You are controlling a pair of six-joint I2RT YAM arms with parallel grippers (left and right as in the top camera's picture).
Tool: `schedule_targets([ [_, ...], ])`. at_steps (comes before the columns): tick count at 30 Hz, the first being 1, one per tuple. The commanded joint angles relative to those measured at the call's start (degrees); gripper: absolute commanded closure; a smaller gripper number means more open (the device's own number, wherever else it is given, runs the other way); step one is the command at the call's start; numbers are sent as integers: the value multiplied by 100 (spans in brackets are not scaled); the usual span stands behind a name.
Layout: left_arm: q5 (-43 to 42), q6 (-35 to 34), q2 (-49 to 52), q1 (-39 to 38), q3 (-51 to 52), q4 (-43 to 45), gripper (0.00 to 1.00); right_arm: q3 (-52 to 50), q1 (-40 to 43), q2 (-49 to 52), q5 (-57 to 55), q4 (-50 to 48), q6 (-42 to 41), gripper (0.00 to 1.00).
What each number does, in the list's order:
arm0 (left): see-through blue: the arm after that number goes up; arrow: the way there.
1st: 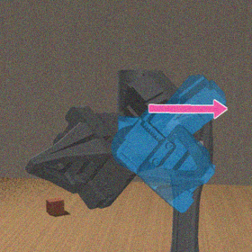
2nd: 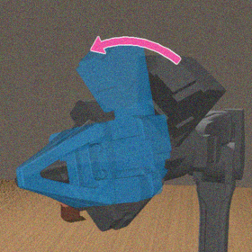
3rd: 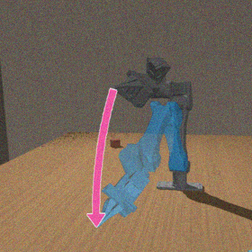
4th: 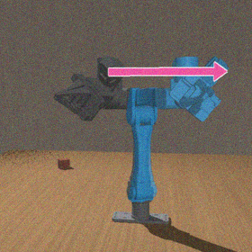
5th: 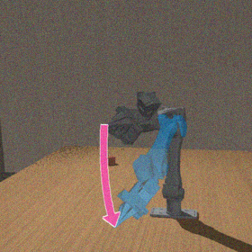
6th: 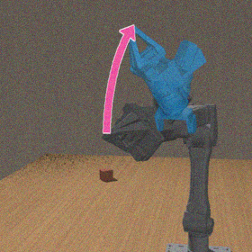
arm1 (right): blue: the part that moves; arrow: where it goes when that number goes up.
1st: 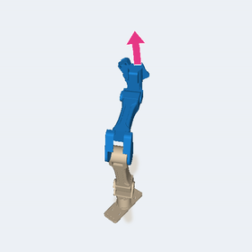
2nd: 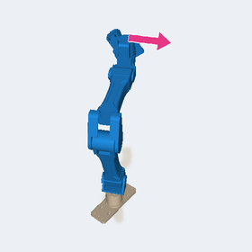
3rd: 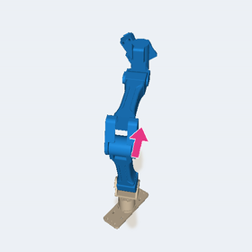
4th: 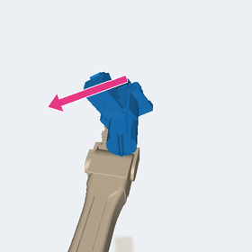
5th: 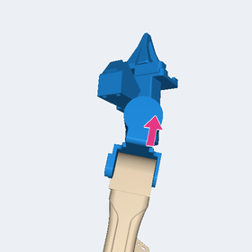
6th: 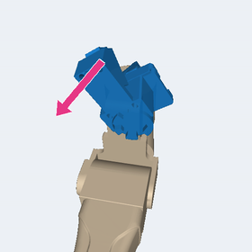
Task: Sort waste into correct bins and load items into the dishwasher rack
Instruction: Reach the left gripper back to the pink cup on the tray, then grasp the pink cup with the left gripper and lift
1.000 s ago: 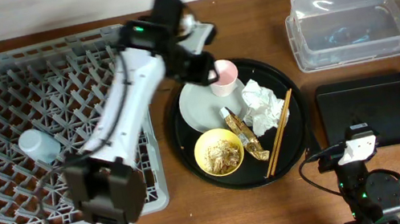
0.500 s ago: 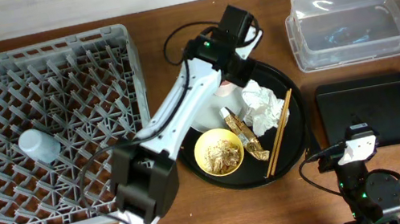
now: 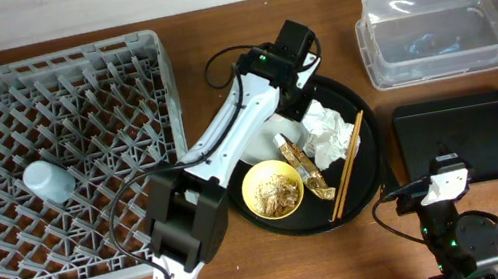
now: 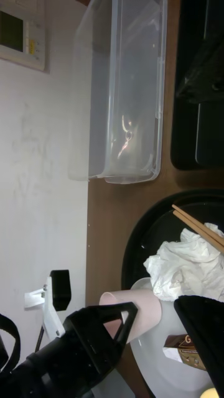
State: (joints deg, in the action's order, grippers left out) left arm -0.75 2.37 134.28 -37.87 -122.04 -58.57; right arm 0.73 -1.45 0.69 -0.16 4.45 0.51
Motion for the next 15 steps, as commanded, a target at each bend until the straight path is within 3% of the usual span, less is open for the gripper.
schedule_targets([
  [1, 55, -20, -35, -2, -46, -50, 83, -42, 35, -48, -35, 26, 33, 1],
  [4, 57, -63, -44, 0, -74, -46, 100, -42, 35, -48, -35, 26, 33, 1],
  [15, 57, -1506, -793, 382, -1657, -723, 100, -42, 35, -48, -35, 26, 33, 1],
])
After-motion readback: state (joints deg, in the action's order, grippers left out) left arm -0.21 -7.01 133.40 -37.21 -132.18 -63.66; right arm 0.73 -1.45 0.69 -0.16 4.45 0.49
